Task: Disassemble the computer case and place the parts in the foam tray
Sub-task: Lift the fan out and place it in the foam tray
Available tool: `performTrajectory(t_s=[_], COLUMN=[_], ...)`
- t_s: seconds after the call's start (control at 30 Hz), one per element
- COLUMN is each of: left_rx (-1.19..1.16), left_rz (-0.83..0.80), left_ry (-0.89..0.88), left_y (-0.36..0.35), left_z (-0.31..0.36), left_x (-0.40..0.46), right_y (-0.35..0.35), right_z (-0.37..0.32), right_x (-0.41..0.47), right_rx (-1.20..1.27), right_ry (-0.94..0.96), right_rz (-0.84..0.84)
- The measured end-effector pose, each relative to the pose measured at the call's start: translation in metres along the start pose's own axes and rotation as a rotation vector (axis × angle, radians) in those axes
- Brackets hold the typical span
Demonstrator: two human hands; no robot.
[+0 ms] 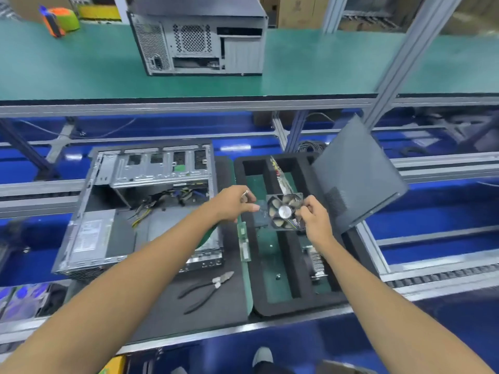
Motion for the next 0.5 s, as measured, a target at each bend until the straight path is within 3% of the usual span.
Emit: performTrajectory(t_s=[0.13, 0.23, 0.37, 0.5], left_rx=[0.061, 0.058, 0.128, 0.227], left_rz=[-0.061, -0.079, -0.101, -0.177], left_ry=[0.032, 0.082, 0.121, 0.104], left_y=[-0.036, -0.056, -0.085, -0.136], left_z=[0.008, 0.011, 0.01, 0.012], left_x=[0.017, 0.024, 0.031, 0.039], right_y=[0.039, 0.052, 0.057, 0.071], right_z=[0.045, 0.066, 0.077, 0.098], right_x=[0.001, 0.001, -0.001, -0.006], right_rx=[-0.294, -0.524, -0.583, -0.613], right_ry=[-0.141, -0.137, -0.038, -0.054], right_rz=[0.086, 0.069, 0.036, 0.135])
Point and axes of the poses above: each hand's wrist, its own x-axis towards the middle knuckle, its own y-axis out of the back of the hand, z = x × y, the point moved 2 cm from there along x, towards the middle knuckle, and after that the axes turned 6 degrees about -z, right-handed, at the moved point
